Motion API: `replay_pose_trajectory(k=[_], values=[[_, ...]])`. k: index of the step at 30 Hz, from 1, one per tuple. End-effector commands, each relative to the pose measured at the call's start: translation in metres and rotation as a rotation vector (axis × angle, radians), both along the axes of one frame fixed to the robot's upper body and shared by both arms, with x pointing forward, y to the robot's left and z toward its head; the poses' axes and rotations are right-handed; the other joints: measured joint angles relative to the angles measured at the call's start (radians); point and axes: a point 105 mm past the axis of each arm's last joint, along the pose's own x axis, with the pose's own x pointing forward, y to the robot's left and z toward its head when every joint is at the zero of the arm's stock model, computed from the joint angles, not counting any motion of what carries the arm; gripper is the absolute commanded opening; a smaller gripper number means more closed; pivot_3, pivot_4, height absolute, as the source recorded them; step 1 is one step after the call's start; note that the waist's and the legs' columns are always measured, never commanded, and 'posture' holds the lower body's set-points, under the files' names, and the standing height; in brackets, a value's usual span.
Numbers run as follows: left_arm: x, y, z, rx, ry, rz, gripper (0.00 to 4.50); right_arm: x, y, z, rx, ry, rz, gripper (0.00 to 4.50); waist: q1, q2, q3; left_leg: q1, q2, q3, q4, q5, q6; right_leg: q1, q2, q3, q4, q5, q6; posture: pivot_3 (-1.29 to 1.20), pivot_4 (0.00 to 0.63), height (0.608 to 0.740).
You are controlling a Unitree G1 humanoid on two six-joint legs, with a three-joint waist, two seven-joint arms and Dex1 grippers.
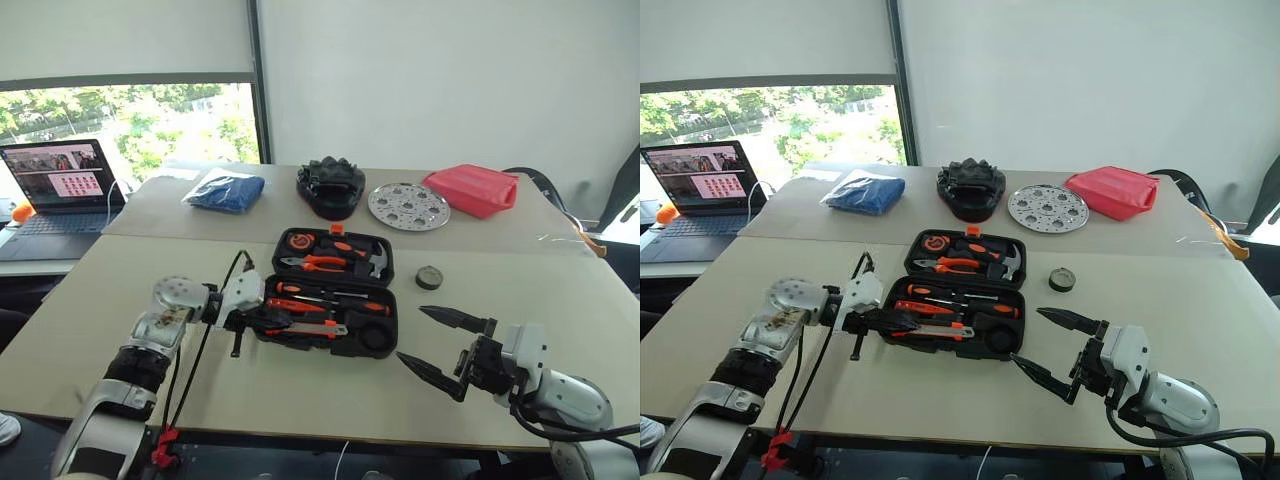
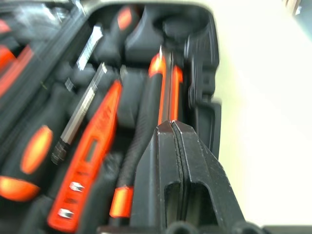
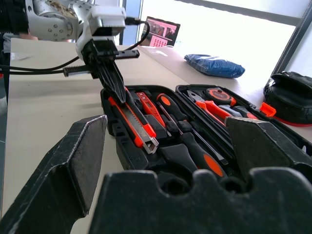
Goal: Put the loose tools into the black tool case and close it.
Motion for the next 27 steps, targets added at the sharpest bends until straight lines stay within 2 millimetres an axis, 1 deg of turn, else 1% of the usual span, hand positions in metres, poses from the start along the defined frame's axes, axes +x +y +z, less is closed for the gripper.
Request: replay_pose_trajectory(k=[1, 3, 5, 6, 9, 11, 13, 16, 20, 22, 26, 27], values=[[0.013, 0.002, -0.007, 0.050, -0.028, 0.085, 0.06, -0.003, 0.002, 0.011, 0.000, -0.054, 0.016, 4.50, 0.003, 0.000, 0.000, 0.001, 0.000, 0.000, 0.000, 0.000, 0.000, 0.001, 0.000, 0.000, 0.000, 0.000, 0.000, 0.00, 0.150, 0.740], [0.016, -0.003, -0.005, 0.019, -0.021, 0.097, 0.06, -0.003, 0.002, 0.011, -0.001, -0.052, 0.017, 4.50, 0.006, 0.000, 0.000, 0.002, 0.000, 0.000, 0.000, 0.001, 0.000, 0.002, 0.000, 0.000, 0.000, 0.000, 0.000, 0.00, 0.150, 0.740], [0.016, -0.008, -0.002, -0.025, -0.005, 0.094, 0.06, -0.003, 0.003, 0.010, 0.000, -0.051, 0.017, 4.50, 0.007, 0.000, 0.000, 0.003, -0.001, 0.000, 0.000, 0.002, 0.000, 0.003, 0.000, 0.000, 0.000, -0.003, 0.007, 0.00, 0.150, 0.740], [0.016, -0.010, 0.000, -0.043, 0.001, 0.094, 0.06, -0.003, 0.003, 0.010, 0.001, -0.050, 0.016, 4.50, 0.007, 0.000, 0.000, 0.003, -0.001, 0.000, 0.001, 0.002, 0.001, 0.003, 0.000, 0.000, 0.000, -0.002, 0.007, 0.00, 0.150, 0.740], [0.007, -0.017, 0.011, -0.120, 0.018, 0.032, 0.06, -0.005, 0.003, 0.010, 0.002, -0.047, 0.013, 4.50, 0.002, 0.000, 0.000, 0.002, 0.000, 0.000, 0.001, 0.003, 0.001, 0.002, 0.000, 0.000, 0.000, -0.002, 0.007, 0.00, 0.150, 0.740], [0.006, -0.017, 0.016, -0.139, 0.015, 0.019, 0.06, -0.005, 0.002, 0.009, 0.002, -0.045, 0.010, 4.50, -0.001, 0.000, 0.000, 0.000, 0.000, 0.000, 0.000, 0.003, 0.001, 0.000, 0.000, 0.000, 0.000, -0.002, 0.007, 0.00, 0.150, 0.740], [0.008, -0.014, 0.014, -0.115, -0.001, 0.032, 0.06, -0.005, 0.003, 0.009, 0.003, -0.044, 0.008, 4.50, -0.003, 0.000, 0.000, -0.002, 0.000, 0.000, 0.000, 0.003, 0.001, -0.002, 0.001, 0.000, 0.000, 0.001, 0.000, 0.00, 0.150, 0.740], [0.014, -0.010, 0.012, -0.089, -0.029, 0.063, 0.06, -0.005, 0.003, 0.008, 0.005, -0.044, 0.008, 4.50, -0.004, 0.000, 0.000, -0.002, 0.000, 0.000, -0.002, 0.002, 0.002, -0.002, 0.000, 0.000, -0.001, 0.001, 0.000, 0.00, 0.150, 0.740], [0.015, -0.011, 0.012, -0.083, -0.026, 0.066, 0.06, -0.005, 0.003, 0.009, 0.007, -0.045, 0.006, 4.50, -0.002, 0.000, 0.000, -0.001, 0.000, 0.000, -0.001, 0.002, 0.002, -0.001, 0.000, 0.000, -0.001, 0.001, 0.000, 0.00, 0.150, 0.740], [0.016, -0.008, 0.007, -0.051, -0.037, 0.075, 0.06, -0.006, 0.003, 0.009, 0.007, -0.044, 0.005, 4.50, -0.003, 0.000, 0.000, -0.001, 0.000, 0.000, -0.001, 0.002, 0.002, -0.001, 0.000, 0.000, -0.001, 0.001, 0.000, 0.00, 0.150, 0.740], [0.017, -0.009, 0.009, -0.090, -0.028, 0.089, 0.06, -0.006, 0.003, 0.009, 0.010, -0.042, 0.004, 4.50, -0.003, 0.000, 0.000, 0.000, 0.000, 0.000, -0.001, 0.002, 0.002, 0.000, 0.000, 0.000, -0.001, 0.001, 0.000, 0.00, 0.150, 0.740], [0.014, -0.010, 0.010, -0.100, -0.023, 0.070, 0.06, -0.006, 0.003, 0.009, 0.009, -0.042, 0.004, 4.50, -0.003, 0.000, 0.000, 0.000, 0.000, 0.000, -0.001, 0.002, 0.002, -0.001, 0.000, 0.000, 0.000, 0.001, 0.000, 0.00, 0.150, 0.740]])
